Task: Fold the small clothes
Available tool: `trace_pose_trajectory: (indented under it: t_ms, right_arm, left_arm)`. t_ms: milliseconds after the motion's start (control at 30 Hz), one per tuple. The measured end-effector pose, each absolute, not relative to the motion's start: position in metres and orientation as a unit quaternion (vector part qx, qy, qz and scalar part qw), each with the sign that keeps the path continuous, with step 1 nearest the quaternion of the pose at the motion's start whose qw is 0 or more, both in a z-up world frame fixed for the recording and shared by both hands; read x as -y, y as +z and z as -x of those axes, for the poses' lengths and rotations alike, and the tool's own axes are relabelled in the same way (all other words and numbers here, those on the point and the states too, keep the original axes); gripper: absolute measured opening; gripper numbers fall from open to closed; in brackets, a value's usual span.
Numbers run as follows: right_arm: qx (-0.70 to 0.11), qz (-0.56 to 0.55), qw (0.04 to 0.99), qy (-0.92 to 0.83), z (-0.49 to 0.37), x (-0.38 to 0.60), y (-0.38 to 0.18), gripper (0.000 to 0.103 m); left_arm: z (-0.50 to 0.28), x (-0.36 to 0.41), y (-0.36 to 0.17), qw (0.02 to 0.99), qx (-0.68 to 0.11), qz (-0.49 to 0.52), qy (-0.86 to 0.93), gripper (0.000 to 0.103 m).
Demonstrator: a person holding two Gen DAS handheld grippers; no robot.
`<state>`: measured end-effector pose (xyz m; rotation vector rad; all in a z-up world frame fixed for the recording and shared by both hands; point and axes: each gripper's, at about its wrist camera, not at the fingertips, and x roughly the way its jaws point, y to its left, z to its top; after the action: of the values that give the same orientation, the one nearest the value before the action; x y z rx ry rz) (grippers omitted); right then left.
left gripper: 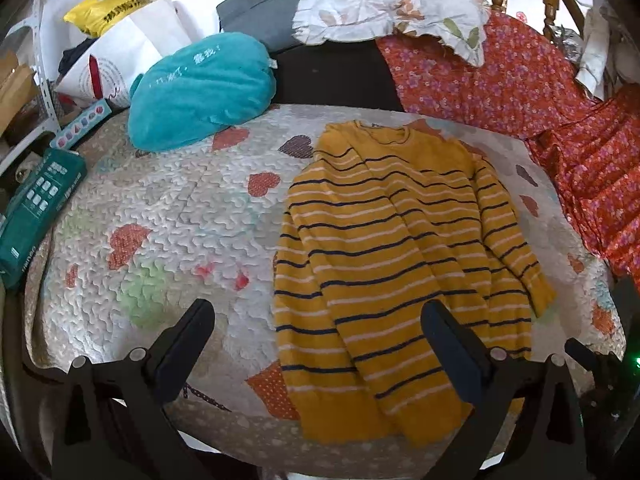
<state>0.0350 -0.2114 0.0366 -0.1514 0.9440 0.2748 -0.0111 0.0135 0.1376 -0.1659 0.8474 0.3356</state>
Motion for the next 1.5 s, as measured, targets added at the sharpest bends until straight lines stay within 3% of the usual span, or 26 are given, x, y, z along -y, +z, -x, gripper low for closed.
trace_pose_trajectory:
  t_ms: [700,1500]
  right_arm:
    - [-0.462,0.133,0.865,0.146,-0.065,0.151,0.026,0.091]
    - [-0.469,0.09,0.863,0.167,-0.071,0.157,0.025,0.091]
  left_arm:
    - [-0.023,-0.081,0.08,0.877,-0.438,0.123,0.155,0.103]
    - [-0.04,-0.105,0.076,0.86,-0.457,0.147,0.172,0.103]
